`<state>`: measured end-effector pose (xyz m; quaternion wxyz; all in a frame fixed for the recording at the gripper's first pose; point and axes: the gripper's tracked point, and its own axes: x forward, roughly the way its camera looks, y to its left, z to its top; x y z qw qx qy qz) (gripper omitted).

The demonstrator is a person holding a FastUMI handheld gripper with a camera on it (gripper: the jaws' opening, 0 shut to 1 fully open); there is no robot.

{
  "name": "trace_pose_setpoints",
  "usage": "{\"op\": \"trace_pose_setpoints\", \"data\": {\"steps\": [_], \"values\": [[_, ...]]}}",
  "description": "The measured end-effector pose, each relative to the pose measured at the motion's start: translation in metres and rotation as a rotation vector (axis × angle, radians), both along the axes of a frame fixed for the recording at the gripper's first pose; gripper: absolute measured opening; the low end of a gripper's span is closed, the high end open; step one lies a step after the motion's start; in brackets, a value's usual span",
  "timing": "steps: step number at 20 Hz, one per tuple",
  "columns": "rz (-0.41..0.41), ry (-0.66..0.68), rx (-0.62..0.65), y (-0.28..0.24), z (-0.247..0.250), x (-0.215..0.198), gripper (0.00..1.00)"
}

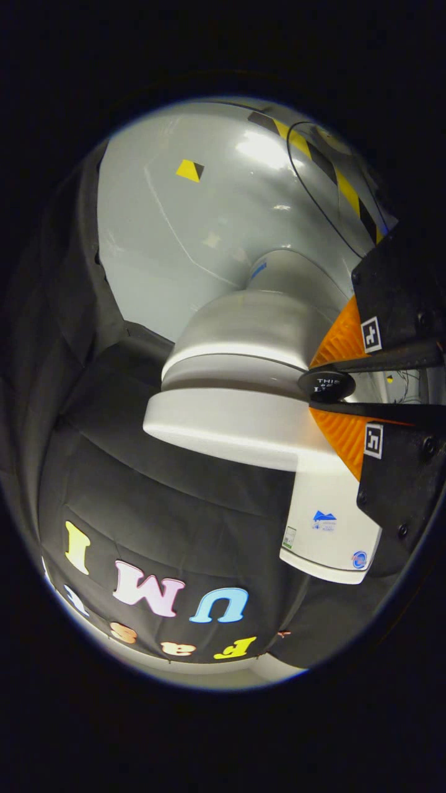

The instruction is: Open the toilet lid.

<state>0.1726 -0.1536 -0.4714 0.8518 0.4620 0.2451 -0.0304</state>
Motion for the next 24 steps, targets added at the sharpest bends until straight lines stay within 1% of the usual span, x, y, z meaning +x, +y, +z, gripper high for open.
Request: {"op": "trace_pose_setpoints", "data": {"steps": [3,6,7,9,12,15,18,24], "values": [[0.047,-0.007,-0.101,0.008,0.012,-0.003,0.27],[0.072,-0.009,-0.162,0.01,0.026,-0.002,0.27],[0.063,0.003,-0.199,0.007,0.033,-0.006,0.27],[0.069,-0.01,-0.279,0.012,0.048,-0.003,0.12],[0.094,-0.018,-0.354,0.021,0.068,-0.002,0.12],[0.132,-0.057,-0.468,0.039,0.104,-0.001,0.12],[0.167,-0.085,-0.585,0.062,0.139,0.001,0.12],[0.208,-0.098,-0.77,0.11,0.184,-0.001,0.12]]}}
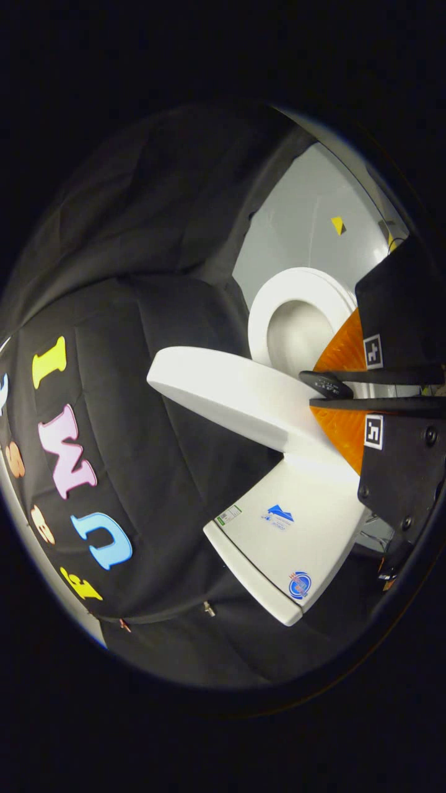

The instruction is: Open the toilet lid.

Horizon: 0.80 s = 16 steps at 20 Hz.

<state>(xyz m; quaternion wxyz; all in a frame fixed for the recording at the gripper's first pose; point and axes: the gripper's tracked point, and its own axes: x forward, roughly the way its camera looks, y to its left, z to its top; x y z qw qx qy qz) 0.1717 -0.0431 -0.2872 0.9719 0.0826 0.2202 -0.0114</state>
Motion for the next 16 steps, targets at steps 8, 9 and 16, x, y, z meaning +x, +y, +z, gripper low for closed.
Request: {"op": "trace_pose_setpoints", "data": {"steps": [8,9,16], "values": [[0.137,-0.081,-0.221,0.099,0.047,0.0,0.12],[0.157,-0.094,-0.235,0.113,0.05,0.001,0.12],[0.287,-0.153,-0.352,0.198,0.054,0.003,0.12]]}}
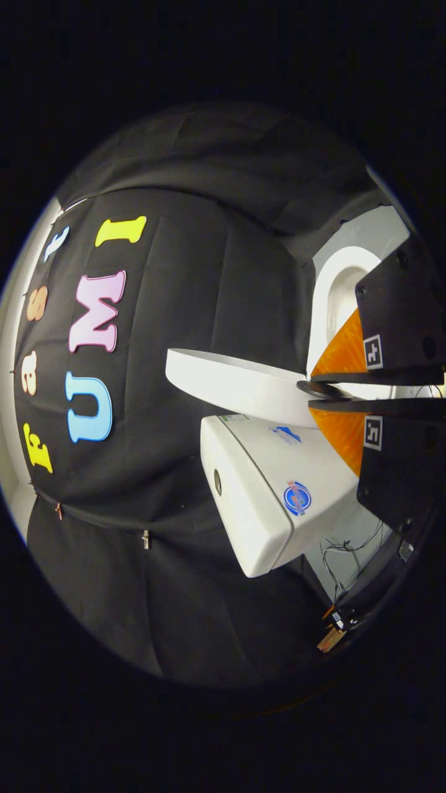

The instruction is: Open the toilet lid.

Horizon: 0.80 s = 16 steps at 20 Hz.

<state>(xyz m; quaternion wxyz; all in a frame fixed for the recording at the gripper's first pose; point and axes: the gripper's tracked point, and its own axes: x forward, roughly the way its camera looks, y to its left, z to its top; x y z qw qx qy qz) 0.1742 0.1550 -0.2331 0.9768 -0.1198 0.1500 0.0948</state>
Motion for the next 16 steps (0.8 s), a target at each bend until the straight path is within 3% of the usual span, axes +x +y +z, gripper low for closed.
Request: {"op": "trace_pose_setpoints", "data": {"steps": [9,16], "values": [[0.075,-0.005,0.011,0.055,-0.009,0.002,0.12],[0.088,-0.003,-0.001,0.067,-0.013,0.001,0.12]]}}
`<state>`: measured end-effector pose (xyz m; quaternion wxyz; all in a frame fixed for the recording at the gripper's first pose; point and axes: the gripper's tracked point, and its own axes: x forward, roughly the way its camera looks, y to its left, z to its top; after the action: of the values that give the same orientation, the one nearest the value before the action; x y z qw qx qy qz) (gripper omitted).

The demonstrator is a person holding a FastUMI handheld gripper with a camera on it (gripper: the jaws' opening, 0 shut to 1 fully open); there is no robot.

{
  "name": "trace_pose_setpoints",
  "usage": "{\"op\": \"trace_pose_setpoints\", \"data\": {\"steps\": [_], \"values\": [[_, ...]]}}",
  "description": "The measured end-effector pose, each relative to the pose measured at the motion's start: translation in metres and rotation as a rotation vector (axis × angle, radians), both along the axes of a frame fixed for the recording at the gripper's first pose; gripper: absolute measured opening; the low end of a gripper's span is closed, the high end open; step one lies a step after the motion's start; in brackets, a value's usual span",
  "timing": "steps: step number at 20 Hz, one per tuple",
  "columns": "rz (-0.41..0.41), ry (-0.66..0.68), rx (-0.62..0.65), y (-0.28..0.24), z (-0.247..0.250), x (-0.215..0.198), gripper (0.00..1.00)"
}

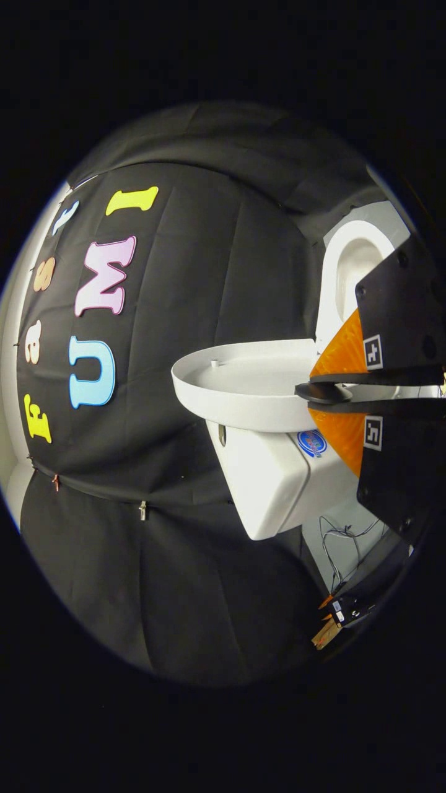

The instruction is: Open the toilet lid.

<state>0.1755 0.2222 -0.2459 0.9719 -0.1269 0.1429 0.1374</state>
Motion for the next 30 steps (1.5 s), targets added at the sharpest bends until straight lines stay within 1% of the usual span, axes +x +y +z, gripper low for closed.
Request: {"op": "trace_pose_setpoints", "data": {"steps": [4,5,7,8,9,12,14,15,16,19,21,24,26,28,30], "values": [[0.001,0.029,0.026,-0.002,-0.002,0.001,0.13],[-0.013,0.042,0.018,-0.008,-0.005,-0.004,0.2],[-0.017,0.046,0.036,-0.018,0.007,-0.012,0.38],[-0.019,0.031,0.058,-0.023,0.02,-0.016,0.47],[-0.018,0.017,0.076,-0.028,0.032,-0.022,0.53],[-0.042,-0.046,0.1,-0.054,0.083,-0.04,0.83],[-0.046,-0.089,0.131,-0.071,0.123,-0.056,0.89],[-0.052,-0.112,0.142,-0.08,0.143,-0.067,0.93],[-0.054,-0.144,0.155,-0.089,0.162,-0.078,1.0],[-0.056,-0.256,0.184,-0.112,0.224,-0.116,1.0],[-0.053,-0.321,0.17,-0.122,0.256,-0.14,0.99],[-0.069,-0.386,0.132,-0.137,0.286,-0.172,0.99],[-0.066,-0.438,0.145,-0.142,0.309,-0.195,0.99],[-0.063,-0.473,0.176,-0.145,0.322,-0.207,0.99],[-0.075,-0.478,0.188,-0.151,0.325,-0.21,0.99]]}}
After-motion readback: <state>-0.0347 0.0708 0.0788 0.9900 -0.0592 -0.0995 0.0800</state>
